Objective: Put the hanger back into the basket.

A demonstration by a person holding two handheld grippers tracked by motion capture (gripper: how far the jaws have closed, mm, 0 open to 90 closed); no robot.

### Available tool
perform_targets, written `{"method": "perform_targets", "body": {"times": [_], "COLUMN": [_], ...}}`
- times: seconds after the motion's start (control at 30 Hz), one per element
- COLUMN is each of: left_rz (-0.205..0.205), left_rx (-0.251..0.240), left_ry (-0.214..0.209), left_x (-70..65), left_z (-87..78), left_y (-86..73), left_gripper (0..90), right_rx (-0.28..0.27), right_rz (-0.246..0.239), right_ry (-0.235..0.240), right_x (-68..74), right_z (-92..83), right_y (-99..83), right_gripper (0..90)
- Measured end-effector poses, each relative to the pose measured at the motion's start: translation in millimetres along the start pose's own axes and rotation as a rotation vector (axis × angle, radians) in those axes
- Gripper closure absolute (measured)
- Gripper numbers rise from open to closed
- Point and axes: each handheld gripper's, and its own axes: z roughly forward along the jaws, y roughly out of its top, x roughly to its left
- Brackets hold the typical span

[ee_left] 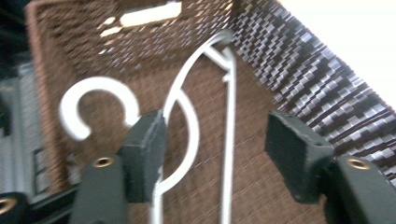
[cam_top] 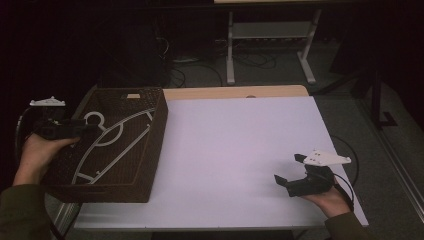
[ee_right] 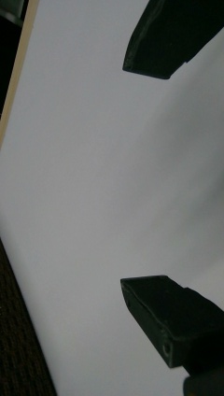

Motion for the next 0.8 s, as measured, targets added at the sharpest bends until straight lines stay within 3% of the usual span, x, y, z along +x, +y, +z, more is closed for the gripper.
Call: {"method": "perform_targets", "body": {"times": [0.4, 0.8], "left_rz": [0.017, 0.063], "left_rx": [-0.143, -0.299], "left_ry": [-0.093, -0.184], "left_x": [-47.8, -98.8], "left_z": [8.7, 21.1], "left_y": [13.3, 6.0], "left_gripper": [20.4, 12.9], "right_rx": [-0.048, -0.124], "right_rz": [0.011, 0.045], "right_ry": [0.001, 0.005], "right_x": [-3.4, -7.1], "right_z": [-5.6, -13.9], "right_y": [7.9, 27.0], "right_gripper": [0.0, 0.0]}}
